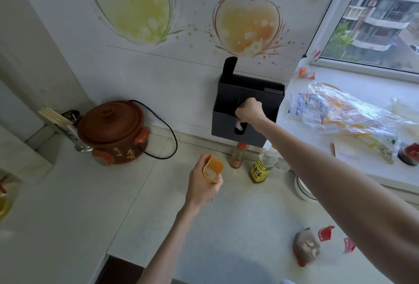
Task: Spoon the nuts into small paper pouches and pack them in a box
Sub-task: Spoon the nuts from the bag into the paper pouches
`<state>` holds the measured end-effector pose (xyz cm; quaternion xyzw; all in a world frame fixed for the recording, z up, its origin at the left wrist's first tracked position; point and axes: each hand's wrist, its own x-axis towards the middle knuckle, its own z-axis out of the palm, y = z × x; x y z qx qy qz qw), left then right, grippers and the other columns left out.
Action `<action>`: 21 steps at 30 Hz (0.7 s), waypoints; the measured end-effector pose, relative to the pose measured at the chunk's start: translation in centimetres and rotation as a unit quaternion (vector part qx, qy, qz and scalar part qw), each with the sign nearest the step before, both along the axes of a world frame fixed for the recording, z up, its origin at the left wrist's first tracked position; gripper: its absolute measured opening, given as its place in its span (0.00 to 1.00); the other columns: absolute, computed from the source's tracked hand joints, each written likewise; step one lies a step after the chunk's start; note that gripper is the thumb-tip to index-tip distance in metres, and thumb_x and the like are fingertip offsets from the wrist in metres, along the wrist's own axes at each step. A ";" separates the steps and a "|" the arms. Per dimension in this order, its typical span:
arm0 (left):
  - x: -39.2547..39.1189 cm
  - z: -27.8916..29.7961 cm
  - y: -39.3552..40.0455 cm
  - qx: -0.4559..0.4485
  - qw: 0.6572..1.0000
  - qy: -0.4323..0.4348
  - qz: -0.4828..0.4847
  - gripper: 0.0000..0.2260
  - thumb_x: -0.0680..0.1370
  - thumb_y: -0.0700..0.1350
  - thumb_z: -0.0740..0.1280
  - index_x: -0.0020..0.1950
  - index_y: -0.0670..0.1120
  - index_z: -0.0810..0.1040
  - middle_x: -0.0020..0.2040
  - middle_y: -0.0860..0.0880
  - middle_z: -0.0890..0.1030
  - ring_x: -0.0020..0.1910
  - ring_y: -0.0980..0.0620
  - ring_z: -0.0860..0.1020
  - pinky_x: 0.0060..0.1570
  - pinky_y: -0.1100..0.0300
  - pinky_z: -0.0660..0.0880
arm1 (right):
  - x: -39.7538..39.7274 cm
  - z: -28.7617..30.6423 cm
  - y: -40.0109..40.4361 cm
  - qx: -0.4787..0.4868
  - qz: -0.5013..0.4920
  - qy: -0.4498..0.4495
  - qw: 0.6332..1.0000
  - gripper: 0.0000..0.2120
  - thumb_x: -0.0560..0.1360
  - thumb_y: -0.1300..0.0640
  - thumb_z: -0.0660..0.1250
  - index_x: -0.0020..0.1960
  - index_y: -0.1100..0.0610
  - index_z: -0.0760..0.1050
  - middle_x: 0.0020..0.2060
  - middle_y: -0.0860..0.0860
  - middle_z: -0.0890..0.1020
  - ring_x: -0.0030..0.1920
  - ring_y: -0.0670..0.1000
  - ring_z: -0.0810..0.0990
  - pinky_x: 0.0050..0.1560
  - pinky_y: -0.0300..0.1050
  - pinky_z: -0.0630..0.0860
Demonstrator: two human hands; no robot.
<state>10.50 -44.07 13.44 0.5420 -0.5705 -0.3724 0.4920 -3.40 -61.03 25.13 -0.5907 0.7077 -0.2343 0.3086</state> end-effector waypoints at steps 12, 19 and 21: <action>-1.2 0.3 1.1 0.015 1.000 -0.009 -0.006 0.16 0.71 0.35 0.71 0.51 0.52 0.73 0.39 0.53 0.77 0.35 0.57 0.75 0.36 0.68 0.73 | -0.4 0.1 1.4 -0.099 0.012 0.046 0.994 0.07 0.75 0.66 0.65 0.44 0.71 0.78 0.40 0.63 0.81 0.41 0.60 0.82 0.45 0.56 0.82; -1.7 0.8 1.3 0.013 1.000 -0.026 -0.011 0.18 0.71 0.33 0.70 0.49 0.55 0.73 0.36 0.57 0.76 0.33 0.60 0.74 0.34 0.70 0.71 | -1.0 0.9 2.1 -0.067 0.021 0.027 0.997 0.07 0.67 0.69 0.63 0.31 0.65 0.75 0.23 0.56 0.78 0.23 0.51 0.79 0.32 0.42 0.82; -1.9 0.8 1.3 0.013 0.999 -0.031 -0.017 0.18 0.71 0.33 0.70 0.48 0.56 0.73 0.36 0.56 0.76 0.32 0.59 0.74 0.34 0.69 0.72 | -1.5 1.2 2.1 -0.048 0.005 -0.005 0.999 0.06 0.69 0.67 0.65 0.33 0.64 0.76 0.23 0.56 0.79 0.22 0.49 0.80 0.31 0.38 0.81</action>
